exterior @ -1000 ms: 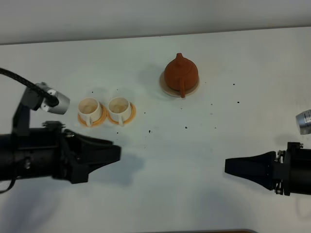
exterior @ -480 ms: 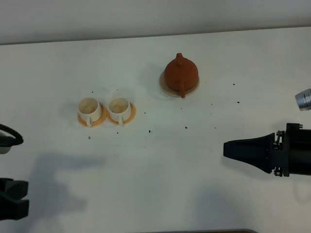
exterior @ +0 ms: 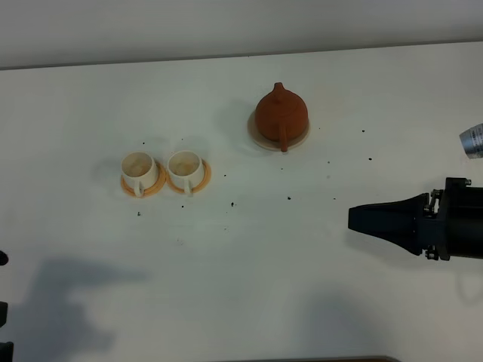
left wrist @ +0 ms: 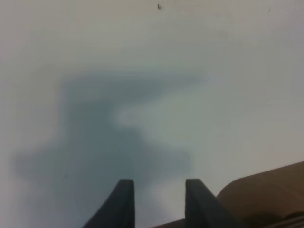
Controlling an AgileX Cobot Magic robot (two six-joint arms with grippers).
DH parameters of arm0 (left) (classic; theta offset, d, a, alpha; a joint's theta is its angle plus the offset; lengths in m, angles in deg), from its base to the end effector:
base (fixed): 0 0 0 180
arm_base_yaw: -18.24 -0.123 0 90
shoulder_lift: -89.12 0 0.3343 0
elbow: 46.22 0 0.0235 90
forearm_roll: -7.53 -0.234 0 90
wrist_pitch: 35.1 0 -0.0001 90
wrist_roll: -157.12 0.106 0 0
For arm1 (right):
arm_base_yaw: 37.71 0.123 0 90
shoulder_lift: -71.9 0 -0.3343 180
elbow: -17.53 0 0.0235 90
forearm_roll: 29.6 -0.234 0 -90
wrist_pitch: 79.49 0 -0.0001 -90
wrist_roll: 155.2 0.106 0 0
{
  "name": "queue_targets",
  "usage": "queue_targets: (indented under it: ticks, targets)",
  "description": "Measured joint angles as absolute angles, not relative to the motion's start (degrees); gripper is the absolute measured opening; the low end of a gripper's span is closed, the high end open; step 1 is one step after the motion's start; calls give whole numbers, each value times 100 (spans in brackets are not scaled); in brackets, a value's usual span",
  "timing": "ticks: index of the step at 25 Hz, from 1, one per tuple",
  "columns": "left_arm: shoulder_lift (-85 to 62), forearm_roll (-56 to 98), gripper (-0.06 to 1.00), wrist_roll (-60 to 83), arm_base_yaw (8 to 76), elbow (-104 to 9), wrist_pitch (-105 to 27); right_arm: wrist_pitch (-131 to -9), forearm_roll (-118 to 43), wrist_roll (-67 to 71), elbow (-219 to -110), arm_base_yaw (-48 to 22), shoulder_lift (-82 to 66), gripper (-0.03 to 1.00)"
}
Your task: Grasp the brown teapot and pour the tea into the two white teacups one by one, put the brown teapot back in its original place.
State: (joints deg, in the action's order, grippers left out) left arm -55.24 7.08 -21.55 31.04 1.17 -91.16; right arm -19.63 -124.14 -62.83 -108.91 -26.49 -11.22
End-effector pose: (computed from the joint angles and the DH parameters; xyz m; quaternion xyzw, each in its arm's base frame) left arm 0.0266 -0.0053 0.2893 0.1161 0.9297 -0.0311 0.3481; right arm 0.1581 0.1246 0.2671 -0.2132 0.7834 0.5127 0.2793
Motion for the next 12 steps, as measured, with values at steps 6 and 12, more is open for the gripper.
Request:
queue_targets:
  ticks: [6, 12]
  targets:
    - [-5862, 753, 26, -2156, 3104, 230, -9565, -1963, -12414, -6283, -10891, -2649, -1122, 24]
    - [-6119, 753, 26, -2154, 3104, 274, -9625, -1984, -12279, -6289, -10891, -2649, -1122, 24]
